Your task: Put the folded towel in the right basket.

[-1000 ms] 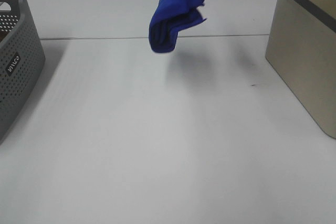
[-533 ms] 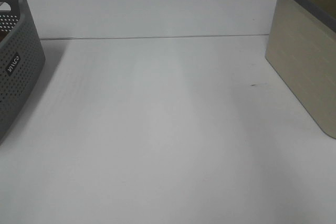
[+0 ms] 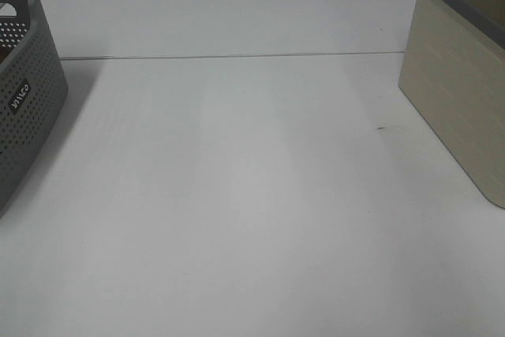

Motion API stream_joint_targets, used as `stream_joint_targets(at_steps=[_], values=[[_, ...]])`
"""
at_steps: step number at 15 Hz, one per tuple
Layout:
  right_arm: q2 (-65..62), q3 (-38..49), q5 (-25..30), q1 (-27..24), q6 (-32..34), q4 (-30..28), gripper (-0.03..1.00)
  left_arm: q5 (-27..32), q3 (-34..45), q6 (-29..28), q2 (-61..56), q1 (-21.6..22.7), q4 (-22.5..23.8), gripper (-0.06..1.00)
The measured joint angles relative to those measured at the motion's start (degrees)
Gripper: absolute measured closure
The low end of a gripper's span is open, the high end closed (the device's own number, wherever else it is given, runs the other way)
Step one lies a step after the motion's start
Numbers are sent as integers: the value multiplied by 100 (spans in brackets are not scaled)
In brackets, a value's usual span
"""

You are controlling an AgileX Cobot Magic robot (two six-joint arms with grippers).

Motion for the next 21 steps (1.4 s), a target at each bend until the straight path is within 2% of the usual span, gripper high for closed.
stream_joint_targets(at_steps=[1,2,4,5,6,8,11,13,17,18,21], values=[[63,183,11,6,0,-23,85,0,0,0,0,0,0,-4],[149,315,17,6,0,-52,75,0,0,0,0,0,0,-4],[321,384,11,29,-17,-120,24,0,0,0,0,0,0,-4],[338,390,11,57,-86,-201,10,0,0,0,0,0,0,-4],[344,390,11,69,-166,-212,4,0,0,0,0,0,0,-4],[332,390,11,80,-212,-223,0,0,0,0,0,0,0,-4],[40,390,11,183,-218,-212,-1,0,0,0,0,0,0,-4],[-281,390,11,607,-178,-258,-1,0,0,0,0,0,0,-4],[-1157,390,17,1753,350,-682,-1,0,0,0,0,0,0,-4],[-1157,390,17,1753,350,-682,-1,0,0,0,0,0,0,-4],[-1776,487,17,1805,527,-69,0,0,0,0,0,0,0,-4]])
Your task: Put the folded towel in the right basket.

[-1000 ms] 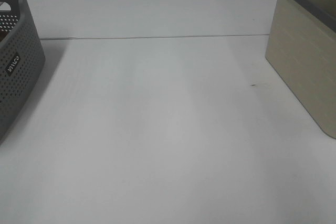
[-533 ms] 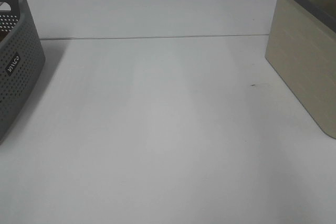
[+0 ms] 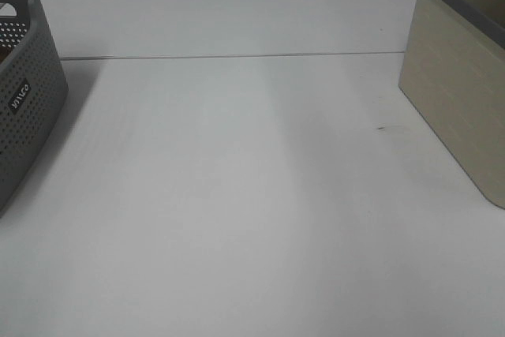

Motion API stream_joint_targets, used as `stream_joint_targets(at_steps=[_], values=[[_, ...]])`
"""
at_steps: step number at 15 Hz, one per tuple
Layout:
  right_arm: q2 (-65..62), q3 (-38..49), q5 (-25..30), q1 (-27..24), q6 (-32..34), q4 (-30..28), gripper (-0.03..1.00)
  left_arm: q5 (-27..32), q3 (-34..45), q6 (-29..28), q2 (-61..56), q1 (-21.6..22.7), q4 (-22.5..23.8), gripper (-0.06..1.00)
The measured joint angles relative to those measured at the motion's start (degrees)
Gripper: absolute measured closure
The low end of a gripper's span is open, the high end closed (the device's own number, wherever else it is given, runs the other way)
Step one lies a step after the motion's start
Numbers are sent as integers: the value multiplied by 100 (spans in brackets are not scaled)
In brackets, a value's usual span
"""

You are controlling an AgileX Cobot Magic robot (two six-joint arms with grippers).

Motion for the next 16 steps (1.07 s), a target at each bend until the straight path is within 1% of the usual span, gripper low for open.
stream_joint_targets(at_steps=[1,2,3,6,7,9,10,12,13,16], values=[[-218,183,0,0,-34,120,0,0,0,0,0,0,0,-4],[-350,332,0,0,-34,132,0,0,0,0,0,0,0,-4],[-636,682,0,0,-40,74,0,0,0,0,0,0,0,-4],[-1765,2189,0,0,-40,-567,0,0,0,0,0,0,0,-4],[-2292,2722,0,0,-40,-682,0,0,0,0,0,0,0,-4],[-3358,3930,-195,0,-46,-705,0,0,0,0,0,0,0,-4],[-4314,4807,-275,0,-86,-705,0,0,0,0,0,0,0,-4],[-5592,5867,-304,0,-218,-705,0,0,0,0,0,0,0,-4],[-6199,6348,-304,0,-235,-705,0,0,0,0,0,0,0,-4],[-7666,7305,-390,0,-292,-779,0,0,0,0,0,0,0,-4]])
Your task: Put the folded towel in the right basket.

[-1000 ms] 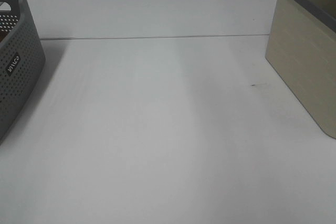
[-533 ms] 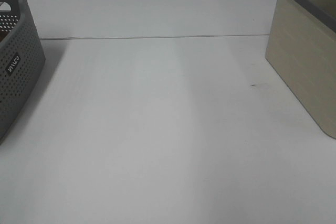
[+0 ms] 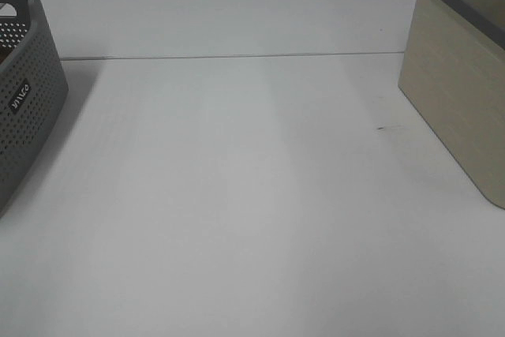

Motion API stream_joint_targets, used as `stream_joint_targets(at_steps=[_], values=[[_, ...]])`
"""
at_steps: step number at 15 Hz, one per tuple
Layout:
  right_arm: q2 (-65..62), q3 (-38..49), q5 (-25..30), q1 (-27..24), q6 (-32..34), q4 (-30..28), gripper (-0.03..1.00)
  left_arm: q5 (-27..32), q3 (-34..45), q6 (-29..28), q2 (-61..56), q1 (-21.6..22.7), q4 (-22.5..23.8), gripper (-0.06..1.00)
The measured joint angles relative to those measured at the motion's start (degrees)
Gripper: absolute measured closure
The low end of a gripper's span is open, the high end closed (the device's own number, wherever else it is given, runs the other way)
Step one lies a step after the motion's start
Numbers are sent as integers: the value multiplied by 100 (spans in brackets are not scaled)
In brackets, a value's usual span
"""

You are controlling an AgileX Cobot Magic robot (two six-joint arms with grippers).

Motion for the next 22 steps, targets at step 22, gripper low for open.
stream_joint_targets(at_steps=[22], values=[[-2659,2189,-533,0,34,-264,1,0,0,0,0,0,0,-4]])
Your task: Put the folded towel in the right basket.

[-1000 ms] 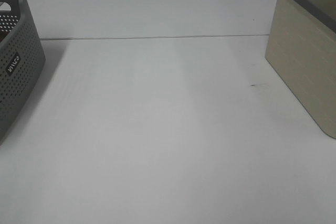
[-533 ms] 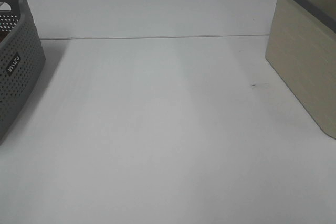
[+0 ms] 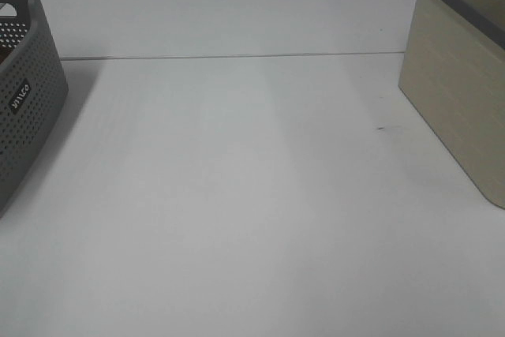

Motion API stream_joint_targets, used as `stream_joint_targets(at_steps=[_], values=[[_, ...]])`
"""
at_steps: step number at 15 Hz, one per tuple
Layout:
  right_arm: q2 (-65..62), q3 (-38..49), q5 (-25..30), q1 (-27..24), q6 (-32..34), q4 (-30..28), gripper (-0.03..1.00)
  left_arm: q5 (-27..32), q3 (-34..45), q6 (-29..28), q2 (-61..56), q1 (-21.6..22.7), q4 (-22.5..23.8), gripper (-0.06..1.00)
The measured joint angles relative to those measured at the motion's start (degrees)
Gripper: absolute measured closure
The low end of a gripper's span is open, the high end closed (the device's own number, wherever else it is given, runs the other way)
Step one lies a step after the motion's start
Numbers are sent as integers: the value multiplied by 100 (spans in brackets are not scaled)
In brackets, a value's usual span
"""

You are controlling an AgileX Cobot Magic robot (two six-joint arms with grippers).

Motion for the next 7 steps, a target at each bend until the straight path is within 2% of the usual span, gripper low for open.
stream_joint_targets(at_steps=[7], values=[[0,0,0,0,6,0,1,0,0,0,0,0,0,-4]])
